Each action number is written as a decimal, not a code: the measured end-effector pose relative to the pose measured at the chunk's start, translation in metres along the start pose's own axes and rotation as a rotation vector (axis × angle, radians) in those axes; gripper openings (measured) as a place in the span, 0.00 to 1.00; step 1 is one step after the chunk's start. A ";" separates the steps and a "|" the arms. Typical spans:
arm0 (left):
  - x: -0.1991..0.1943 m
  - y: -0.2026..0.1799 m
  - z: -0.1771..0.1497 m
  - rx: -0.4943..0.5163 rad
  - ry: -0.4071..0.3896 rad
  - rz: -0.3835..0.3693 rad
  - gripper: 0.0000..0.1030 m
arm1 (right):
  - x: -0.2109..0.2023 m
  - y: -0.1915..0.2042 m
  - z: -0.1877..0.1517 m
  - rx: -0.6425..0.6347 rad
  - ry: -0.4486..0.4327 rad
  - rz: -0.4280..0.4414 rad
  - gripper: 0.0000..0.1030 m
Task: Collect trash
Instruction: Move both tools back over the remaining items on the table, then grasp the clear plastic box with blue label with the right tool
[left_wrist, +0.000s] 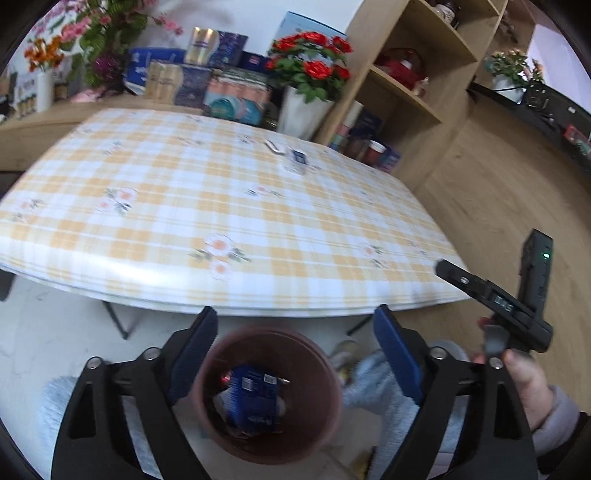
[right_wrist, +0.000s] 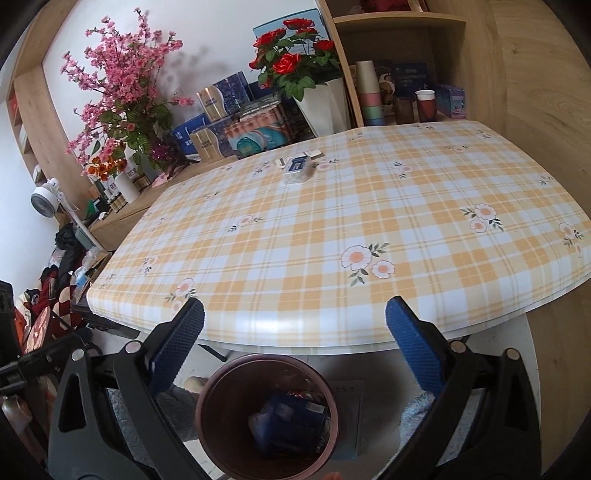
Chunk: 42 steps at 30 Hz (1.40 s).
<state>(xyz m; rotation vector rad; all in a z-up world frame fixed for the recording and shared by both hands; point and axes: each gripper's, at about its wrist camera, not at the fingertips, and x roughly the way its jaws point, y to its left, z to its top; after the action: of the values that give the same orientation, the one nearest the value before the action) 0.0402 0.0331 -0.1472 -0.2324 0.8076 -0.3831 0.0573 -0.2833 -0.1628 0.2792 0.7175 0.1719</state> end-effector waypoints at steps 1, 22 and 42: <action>-0.001 0.003 0.003 0.009 -0.010 0.022 0.88 | 0.002 0.000 0.001 -0.007 0.005 -0.009 0.94; 0.001 0.012 0.103 0.190 -0.214 0.272 0.94 | 0.037 -0.002 0.076 -0.171 0.003 -0.039 0.94; 0.092 0.069 0.164 0.182 -0.247 0.283 0.94 | 0.172 0.002 0.160 -0.204 0.113 -0.070 0.94</action>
<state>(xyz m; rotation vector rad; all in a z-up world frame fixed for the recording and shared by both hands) 0.2356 0.0668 -0.1211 0.0063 0.5485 -0.1551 0.2915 -0.2696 -0.1540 0.0499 0.8142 0.1942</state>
